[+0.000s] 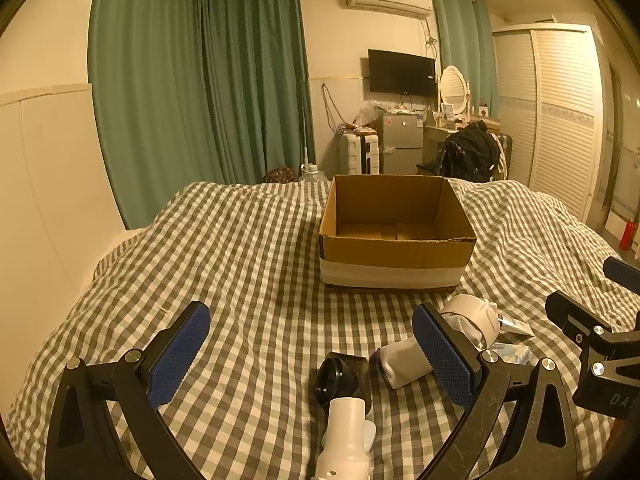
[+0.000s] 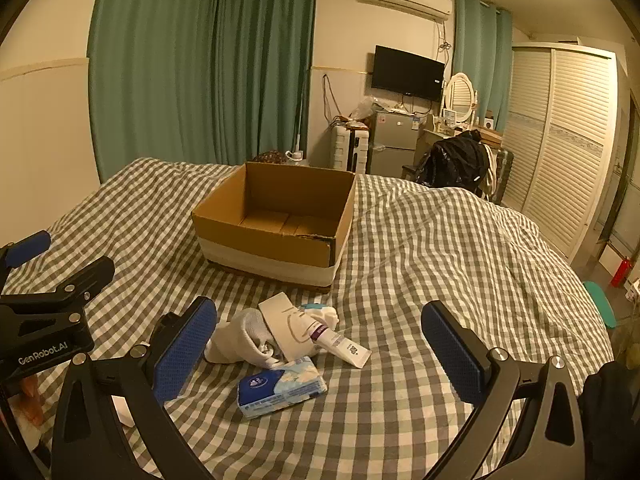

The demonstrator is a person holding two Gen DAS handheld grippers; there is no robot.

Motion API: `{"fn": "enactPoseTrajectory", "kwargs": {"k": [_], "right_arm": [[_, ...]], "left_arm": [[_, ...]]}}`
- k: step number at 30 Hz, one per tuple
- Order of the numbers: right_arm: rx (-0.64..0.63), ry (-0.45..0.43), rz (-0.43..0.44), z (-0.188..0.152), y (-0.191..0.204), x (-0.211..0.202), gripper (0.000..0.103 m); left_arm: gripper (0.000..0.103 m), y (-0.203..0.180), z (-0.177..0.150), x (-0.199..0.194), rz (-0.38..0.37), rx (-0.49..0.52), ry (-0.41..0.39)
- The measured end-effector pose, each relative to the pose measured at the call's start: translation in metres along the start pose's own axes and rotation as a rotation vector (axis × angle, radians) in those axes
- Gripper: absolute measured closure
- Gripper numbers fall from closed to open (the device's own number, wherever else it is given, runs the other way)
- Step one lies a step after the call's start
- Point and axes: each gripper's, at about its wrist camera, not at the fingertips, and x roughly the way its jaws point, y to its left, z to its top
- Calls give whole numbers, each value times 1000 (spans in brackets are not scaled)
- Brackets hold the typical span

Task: Organize objects

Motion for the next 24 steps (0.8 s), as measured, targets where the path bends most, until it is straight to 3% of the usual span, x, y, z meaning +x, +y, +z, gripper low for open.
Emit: {"fn": "enactPoseTrajectory", "kwargs": {"k": [24], "right_arm": [[-36, -33, 36, 10, 10, -31, 0]], "left_arm": [[0, 10, 8, -24, 13, -36, -11]]}}
